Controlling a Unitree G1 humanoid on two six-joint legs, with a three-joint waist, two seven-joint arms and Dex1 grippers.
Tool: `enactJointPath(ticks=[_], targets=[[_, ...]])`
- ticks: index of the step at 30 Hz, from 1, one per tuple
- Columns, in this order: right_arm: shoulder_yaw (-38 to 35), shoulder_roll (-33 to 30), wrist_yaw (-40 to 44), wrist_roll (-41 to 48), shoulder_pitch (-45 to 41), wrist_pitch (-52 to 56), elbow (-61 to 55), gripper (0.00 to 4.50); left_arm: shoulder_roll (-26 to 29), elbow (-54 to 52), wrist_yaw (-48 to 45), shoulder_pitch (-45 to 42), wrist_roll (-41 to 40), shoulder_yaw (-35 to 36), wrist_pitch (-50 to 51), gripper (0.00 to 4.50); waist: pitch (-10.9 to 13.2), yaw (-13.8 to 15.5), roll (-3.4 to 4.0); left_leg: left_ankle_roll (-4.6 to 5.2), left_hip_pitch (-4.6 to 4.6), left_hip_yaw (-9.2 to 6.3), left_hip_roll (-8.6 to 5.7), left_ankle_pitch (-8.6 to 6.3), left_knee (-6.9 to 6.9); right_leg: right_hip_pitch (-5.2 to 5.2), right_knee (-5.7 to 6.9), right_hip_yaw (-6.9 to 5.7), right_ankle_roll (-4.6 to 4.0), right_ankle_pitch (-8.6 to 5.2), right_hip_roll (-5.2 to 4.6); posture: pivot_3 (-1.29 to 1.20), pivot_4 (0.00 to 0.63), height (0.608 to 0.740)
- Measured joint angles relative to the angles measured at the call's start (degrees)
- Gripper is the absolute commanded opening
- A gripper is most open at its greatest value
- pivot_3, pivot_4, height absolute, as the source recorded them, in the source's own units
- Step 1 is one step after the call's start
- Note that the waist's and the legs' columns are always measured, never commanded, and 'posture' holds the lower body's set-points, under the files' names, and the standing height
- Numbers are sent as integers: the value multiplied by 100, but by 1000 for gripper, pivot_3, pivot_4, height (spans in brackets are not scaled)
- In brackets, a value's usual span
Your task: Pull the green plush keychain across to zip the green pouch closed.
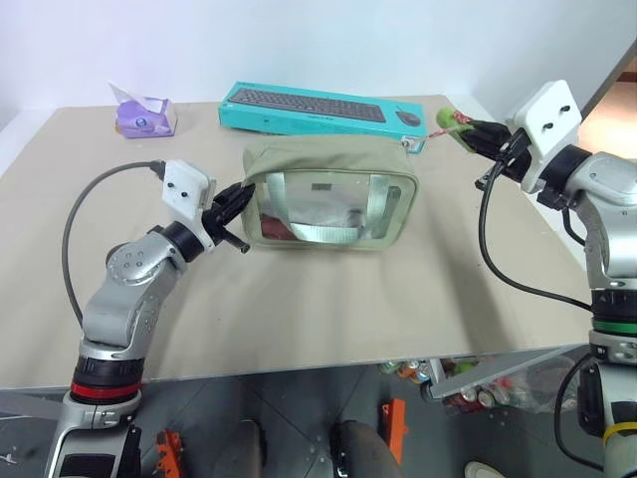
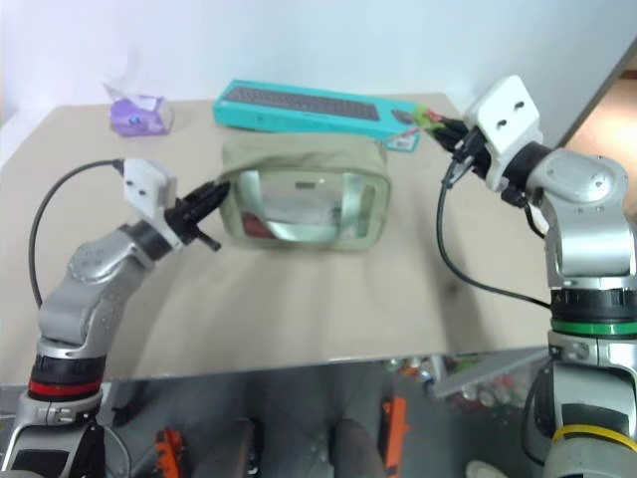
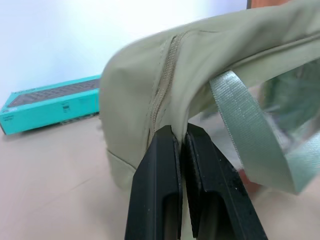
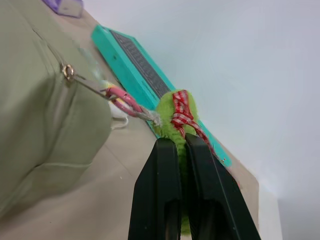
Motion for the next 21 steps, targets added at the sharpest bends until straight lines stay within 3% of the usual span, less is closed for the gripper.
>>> enactJointPath(ticks=[8, 16, 21], targets=[[-6, 602, -763, -28, 882, 230, 38, 42, -132, 55, 159, 74, 68, -30, 142, 0, -2, 1, -2, 0, 2, 3, 2, 0, 4, 2, 0, 6, 5, 6, 3, 0, 150, 740], [117, 1624, -1592, -131, 1908, 635, -87, 42, -164, -19, 278, 171, 148, -31, 169, 0, -2, -11, -1, 0, 10, 7, 31, 0, 5, 1, 0, 13, -12, 16, 36, 0, 150, 740], [364, 2022, -1851, -258, 2100, 664, -208, 42, -160, -42, 283, 175, 148, -30, 256, 0, -4, -11, -2, -1, 20, 2, 46, 2, 10, 6, 1, 19, -27, 22, 61, 0, 150, 740]])
